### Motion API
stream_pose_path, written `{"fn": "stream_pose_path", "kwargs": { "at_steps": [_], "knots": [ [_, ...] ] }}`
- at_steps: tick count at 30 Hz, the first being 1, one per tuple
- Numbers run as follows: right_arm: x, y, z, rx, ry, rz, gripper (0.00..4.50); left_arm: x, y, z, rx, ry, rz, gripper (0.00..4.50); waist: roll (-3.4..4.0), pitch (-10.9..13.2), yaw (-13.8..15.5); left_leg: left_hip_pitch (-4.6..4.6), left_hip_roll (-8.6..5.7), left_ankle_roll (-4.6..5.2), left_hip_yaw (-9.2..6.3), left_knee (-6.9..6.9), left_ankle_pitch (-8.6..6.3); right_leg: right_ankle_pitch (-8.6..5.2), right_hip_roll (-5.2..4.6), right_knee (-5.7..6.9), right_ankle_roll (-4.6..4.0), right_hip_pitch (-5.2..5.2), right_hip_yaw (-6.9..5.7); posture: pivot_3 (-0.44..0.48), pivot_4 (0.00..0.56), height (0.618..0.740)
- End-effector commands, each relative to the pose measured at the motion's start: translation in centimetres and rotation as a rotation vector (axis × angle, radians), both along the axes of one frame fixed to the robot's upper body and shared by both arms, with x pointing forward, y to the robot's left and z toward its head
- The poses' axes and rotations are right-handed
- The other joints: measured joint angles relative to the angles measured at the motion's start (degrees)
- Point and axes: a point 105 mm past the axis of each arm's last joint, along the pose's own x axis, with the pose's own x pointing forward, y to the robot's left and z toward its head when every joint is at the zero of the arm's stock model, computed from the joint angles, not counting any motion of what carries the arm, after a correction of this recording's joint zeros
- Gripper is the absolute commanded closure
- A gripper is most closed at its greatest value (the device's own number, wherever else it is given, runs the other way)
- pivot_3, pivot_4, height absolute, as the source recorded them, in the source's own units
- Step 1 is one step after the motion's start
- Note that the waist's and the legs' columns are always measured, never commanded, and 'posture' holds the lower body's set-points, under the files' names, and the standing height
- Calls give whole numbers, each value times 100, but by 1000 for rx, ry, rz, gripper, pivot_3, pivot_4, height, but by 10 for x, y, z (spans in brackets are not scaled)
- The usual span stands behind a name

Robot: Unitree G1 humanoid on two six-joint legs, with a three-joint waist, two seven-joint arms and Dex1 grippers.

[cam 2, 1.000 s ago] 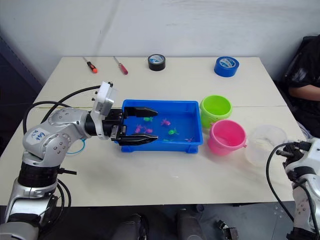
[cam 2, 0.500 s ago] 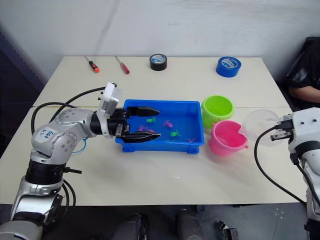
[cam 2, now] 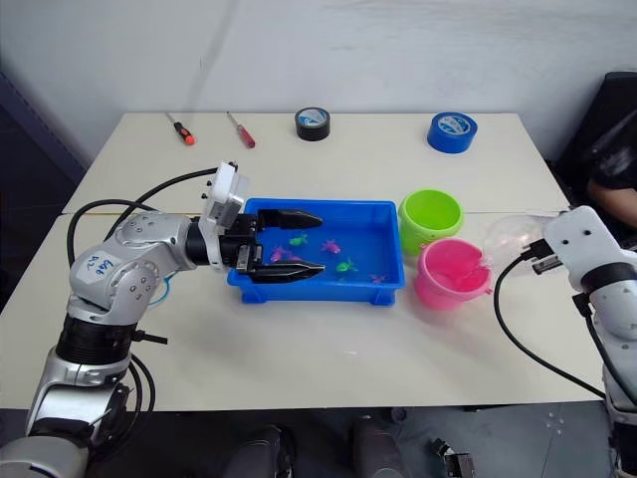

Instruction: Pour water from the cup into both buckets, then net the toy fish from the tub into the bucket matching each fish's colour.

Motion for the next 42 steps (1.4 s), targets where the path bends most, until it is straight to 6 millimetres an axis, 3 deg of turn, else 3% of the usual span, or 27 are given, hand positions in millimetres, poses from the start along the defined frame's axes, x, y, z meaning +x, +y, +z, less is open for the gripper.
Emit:
{"fn": "stream_pose_path", "kwargs": {
  "at_steps": [1, 12, 20, 27, 34, 42],
  "knots": [
    [1, 5, 21, -95, -69, 10, 4388, 0, -1, 6, -11, -34, -2, 0, 0, 0, 2, 0, 0, 0, 1, 1, 0, 0, -1, 0, 0, 0, 0, 0, 150, 740],
    [4, 7, 19, -53, -66, 4, 4388, 3, 1, 6, -16, -39, 21, 0, 0, 0, 1, 0, 0, 0, 0, 4, 0, 0, -1, 5, 0, 0, -1, 0, 150, 740],
    [4, -10, 14, 326, -67, -24, 4388, 13, -2, 5, -29, -47, 60, 0, 0, 0, 5, 0, 1, 0, 0, 7, 1, 0, -2, 9, 0, 1, -2, 0, 150, 740],
    [8, -27, 18, 518, -51, -69, 4388, 17, -5, 8, -47, -44, 63, 0, 0, 0, 0, 0, 1, 1, 0, 7, 1, 0, -2, 10, 0, 0, -2, 0, 150, 740],
    [43, -26, 31, 678, -49, -49, 4388, 21, -6, 10, -63, -48, 77, 0, 0, 0, -24, 4, 2, 1, 4, 7, 2, 0, 0, 15, 0, -2, 1, 0, 150, 740],
    [85, -14, 37, 537, -28, -16, 4388, 31, -8, 13, -82, -42, 106, 0, 0, 0, -39, 1, 0, 3, 7, 5, 3, 0, -4, 12, 0, -9, 2, 0, 150, 740]
  ]
}}
